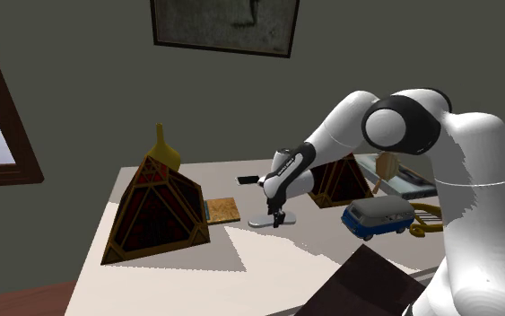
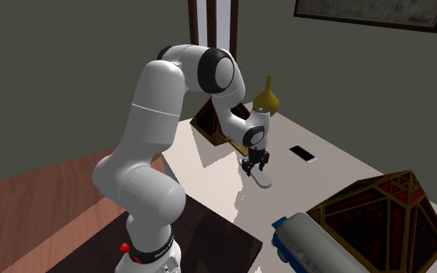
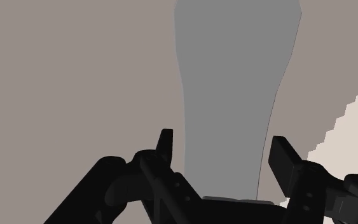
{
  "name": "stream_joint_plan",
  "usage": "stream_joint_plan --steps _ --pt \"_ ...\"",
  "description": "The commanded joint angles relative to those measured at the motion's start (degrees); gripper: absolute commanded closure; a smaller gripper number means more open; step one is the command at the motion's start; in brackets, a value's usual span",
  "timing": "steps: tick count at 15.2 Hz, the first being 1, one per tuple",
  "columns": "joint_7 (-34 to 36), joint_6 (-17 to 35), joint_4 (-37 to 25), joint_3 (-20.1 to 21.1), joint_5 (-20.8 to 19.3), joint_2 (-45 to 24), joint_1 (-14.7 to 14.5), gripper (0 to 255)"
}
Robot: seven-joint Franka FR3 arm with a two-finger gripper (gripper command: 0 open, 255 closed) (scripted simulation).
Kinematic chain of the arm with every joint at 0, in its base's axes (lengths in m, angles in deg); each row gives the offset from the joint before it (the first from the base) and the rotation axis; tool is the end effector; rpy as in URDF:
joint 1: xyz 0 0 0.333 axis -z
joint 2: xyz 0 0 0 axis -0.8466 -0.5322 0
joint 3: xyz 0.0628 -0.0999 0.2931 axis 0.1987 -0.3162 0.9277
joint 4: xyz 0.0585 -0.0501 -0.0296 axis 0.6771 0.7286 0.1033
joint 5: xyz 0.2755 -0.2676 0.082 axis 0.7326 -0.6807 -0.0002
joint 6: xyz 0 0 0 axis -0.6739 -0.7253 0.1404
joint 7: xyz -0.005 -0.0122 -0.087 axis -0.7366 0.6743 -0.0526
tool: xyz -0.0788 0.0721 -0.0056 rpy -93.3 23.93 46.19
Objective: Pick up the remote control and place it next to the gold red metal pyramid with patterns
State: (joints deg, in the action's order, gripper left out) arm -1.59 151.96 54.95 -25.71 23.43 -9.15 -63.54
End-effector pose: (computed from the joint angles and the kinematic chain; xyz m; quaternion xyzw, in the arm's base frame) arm 0.5588 -0.0472 0.1461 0.8452 0.5344 0.0006 0.0110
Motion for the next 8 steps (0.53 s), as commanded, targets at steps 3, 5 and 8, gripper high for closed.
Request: stream_joint_plan --steps 3,5,8 --pt "0.66 -2.26 0.54 -0.8 -0.81 2.81 -0.72 255" --pt "0.95 -3.39 0.81 -1.19 -1.24 4.23 -1.02 255" --pt "1.4 -5.15 1.12 -1.76 -1.92 6.31 -1.44 255"
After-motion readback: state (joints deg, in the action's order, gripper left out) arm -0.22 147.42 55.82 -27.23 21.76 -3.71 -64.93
